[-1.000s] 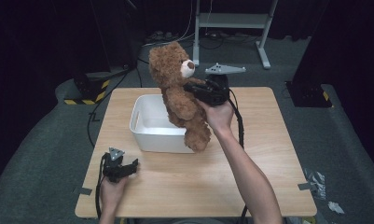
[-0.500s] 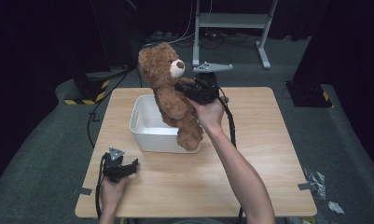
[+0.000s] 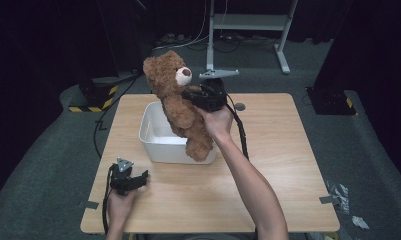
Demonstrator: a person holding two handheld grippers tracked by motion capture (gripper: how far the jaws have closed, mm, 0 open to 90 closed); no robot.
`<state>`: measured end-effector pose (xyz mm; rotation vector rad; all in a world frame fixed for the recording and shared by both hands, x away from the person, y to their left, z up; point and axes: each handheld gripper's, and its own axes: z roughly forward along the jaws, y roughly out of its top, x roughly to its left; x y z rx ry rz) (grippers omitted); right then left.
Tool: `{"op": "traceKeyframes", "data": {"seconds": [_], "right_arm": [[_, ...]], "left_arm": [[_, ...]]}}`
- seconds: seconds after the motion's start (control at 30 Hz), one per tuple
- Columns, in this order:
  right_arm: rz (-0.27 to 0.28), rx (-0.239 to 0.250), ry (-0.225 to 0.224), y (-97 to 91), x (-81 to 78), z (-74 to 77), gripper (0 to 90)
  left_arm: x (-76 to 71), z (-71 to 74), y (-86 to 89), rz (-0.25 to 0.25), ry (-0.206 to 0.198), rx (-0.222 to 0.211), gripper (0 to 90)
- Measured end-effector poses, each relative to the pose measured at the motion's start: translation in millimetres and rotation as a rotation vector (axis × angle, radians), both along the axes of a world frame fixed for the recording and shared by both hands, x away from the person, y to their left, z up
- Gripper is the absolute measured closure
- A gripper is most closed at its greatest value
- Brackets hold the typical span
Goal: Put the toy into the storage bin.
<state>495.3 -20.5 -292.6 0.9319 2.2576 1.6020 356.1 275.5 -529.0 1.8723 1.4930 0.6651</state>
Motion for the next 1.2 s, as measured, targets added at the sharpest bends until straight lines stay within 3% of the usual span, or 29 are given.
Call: {"op": "traceKeyframes", "data": {"seconds": [1.2], "right_arm": [[-0.022,-0.055,0.088,23.6,25.2,-36.5,87.2]], "left_arm": [[0.0,0.1,0.1,0.0,-0.002,0.001,24.2]]}}
